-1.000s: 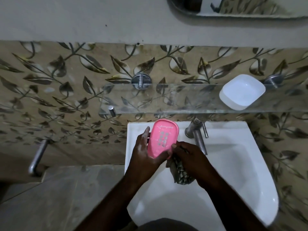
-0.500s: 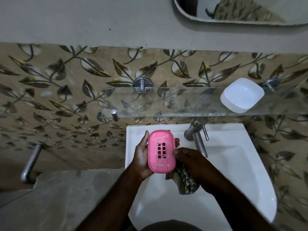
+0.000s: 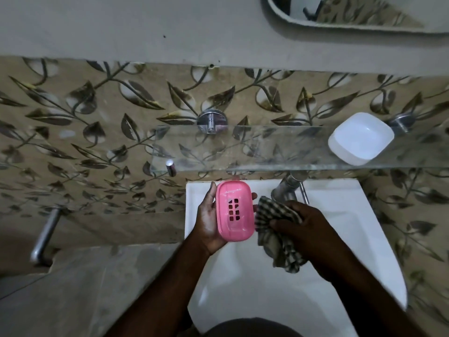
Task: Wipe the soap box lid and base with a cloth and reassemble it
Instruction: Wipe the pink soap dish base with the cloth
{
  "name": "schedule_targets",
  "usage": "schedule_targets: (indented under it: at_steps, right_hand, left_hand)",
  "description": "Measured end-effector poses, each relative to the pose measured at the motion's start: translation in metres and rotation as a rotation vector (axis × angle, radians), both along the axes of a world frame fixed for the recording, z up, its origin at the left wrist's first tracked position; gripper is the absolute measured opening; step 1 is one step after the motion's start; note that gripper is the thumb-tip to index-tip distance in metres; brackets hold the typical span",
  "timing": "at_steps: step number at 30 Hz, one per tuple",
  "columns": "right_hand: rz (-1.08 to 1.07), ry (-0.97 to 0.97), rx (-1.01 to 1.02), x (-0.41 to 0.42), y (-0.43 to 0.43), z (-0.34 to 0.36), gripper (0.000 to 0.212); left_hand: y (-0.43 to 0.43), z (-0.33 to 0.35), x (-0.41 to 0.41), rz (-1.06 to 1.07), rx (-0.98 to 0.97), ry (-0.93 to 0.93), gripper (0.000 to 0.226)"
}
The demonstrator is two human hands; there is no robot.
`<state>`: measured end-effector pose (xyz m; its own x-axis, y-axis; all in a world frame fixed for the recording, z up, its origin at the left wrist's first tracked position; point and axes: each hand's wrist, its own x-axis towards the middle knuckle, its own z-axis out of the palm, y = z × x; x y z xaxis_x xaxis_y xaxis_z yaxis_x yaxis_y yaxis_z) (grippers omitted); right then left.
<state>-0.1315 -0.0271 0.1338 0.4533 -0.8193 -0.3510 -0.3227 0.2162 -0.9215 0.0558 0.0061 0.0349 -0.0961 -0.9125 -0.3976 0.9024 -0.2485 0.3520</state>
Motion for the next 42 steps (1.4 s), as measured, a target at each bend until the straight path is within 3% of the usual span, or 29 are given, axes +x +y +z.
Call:
schedule_targets:
  at_steps: [4, 9, 13, 17, 21, 23, 25, 29, 35, 38, 42]
  right_hand:
    - [0.038, -0.088, 0.07, 0.025, -0.002, 0.002, 0.01]
    - [-0.003, -0.039, -0.11, 0.053, -0.006, 0.001, 0.007]
    - [0.172, 0.124, -0.249, 0.057, 0.012, -0.006, 0.011]
    - [0.384, 0.186, -0.116, 0.044, 0.01, 0.001, 0.014]
    - [0.077, 0.008, -0.128, 0.054, -0.004, 0.013, 0.015]
    - [0.025, -0.032, -0.213, 0.061, 0.001, 0.015, 0.011]
    - [0.147, 0.015, -0.284, 0.06, 0.011, 0.018, 0.011]
    - [0.441, 0.129, -0.198, 0.049, 0.013, 0.026, 0.016]
    - [-0.016, -0.078, -0.265, 0.066, 0.001, 0.031, 0.006]
    - [0.14, 0.065, -0.364, 0.061, 0.009, 0.023, 0.014]
    - [0.367, 0.145, -0.207, 0.048, 0.01, 0.02, 0.017]
  left_hand:
    - [0.003, 0.014, -0.012, -0.027, -0.001, -0.125, 0.076]
    - [0.006, 0.019, -0.016, 0.008, -0.063, -0.254, 0.06]
    - [0.009, 0.023, -0.01, -0.027, -0.039, -0.344, 0.07]
    - [0.011, 0.023, -0.012, -0.001, -0.012, -0.367, 0.078]
    - [0.006, 0.032, -0.025, 0.012, -0.011, -0.311, 0.072]
    - [0.004, 0.034, -0.024, 0.03, -0.04, -0.276, 0.066]
    - [0.005, 0.038, -0.017, 0.016, -0.048, -0.261, 0.071]
    - [0.008, 0.042, -0.011, 0.024, -0.038, -0.272, 0.077]
    - [0.005, 0.051, -0.024, 0.02, -0.047, -0.259, 0.061]
    - [0.004, 0.053, -0.016, 0.022, -0.028, -0.302, 0.07]
    - [0.006, 0.049, -0.018, 0.124, 0.014, -0.351, 0.075]
